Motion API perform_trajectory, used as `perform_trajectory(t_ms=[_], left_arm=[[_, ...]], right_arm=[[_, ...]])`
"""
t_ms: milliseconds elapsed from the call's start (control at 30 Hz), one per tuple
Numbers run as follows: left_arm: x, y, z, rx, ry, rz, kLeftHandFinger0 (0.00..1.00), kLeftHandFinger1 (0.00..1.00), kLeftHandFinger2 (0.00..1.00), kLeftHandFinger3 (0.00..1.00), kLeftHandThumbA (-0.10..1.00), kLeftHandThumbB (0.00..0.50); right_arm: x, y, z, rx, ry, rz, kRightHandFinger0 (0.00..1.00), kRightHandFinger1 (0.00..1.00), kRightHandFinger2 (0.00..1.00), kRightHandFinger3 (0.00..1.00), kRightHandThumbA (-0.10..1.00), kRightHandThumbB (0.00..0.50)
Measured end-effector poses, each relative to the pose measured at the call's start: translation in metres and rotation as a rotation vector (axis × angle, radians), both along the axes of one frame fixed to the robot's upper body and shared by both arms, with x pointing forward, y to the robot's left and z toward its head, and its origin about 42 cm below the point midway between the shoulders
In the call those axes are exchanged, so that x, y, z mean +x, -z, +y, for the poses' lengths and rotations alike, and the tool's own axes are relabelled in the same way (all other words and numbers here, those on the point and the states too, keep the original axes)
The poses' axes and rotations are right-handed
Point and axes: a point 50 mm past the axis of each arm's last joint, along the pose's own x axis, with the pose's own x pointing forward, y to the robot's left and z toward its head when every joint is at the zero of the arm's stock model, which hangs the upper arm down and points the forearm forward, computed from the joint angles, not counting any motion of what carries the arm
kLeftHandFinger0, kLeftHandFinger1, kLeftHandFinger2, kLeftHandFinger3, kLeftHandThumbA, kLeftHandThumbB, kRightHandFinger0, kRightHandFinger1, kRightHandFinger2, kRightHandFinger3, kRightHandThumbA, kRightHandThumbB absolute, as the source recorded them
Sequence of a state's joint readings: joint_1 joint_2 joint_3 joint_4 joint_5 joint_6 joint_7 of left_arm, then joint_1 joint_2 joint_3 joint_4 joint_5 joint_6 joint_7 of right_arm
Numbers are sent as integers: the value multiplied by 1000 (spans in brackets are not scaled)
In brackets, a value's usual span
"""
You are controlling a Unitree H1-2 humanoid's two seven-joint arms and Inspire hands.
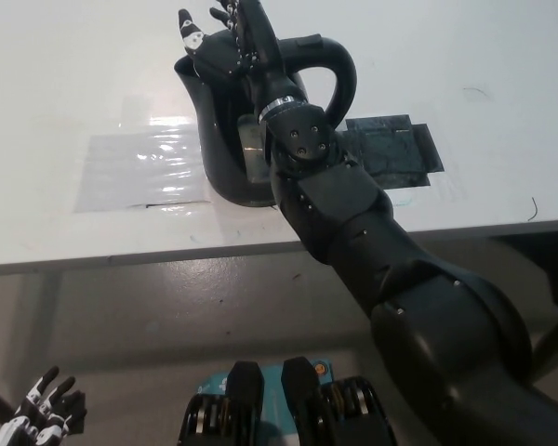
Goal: The robot uses its right hand to push down on the lid of a kettle kept in the middle of the desk to close it
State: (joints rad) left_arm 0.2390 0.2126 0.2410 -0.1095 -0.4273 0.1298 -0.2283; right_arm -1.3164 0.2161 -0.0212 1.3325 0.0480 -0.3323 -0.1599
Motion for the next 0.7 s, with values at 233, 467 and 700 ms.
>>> perform_trajectory(t_ms=[233,467,700], left_arm=[[-1,1,2,-2,-10,4,1000,1000,1000,1000,270,253],[-5,3,5,-2,-21,10,1000,1000,1000,1000,276,276],[-5,4,6,-4,-26,13,1000,1000,1000,1000,262,275]], right_arm=[[0,-4,0,18,-3,-8,842,968,1000,1000,565,36],[-3,-15,-4,66,-17,-59,959,1000,1000,1000,462,41],[-14,-17,-25,129,-10,-121,968,1000,1000,1000,447,77]])
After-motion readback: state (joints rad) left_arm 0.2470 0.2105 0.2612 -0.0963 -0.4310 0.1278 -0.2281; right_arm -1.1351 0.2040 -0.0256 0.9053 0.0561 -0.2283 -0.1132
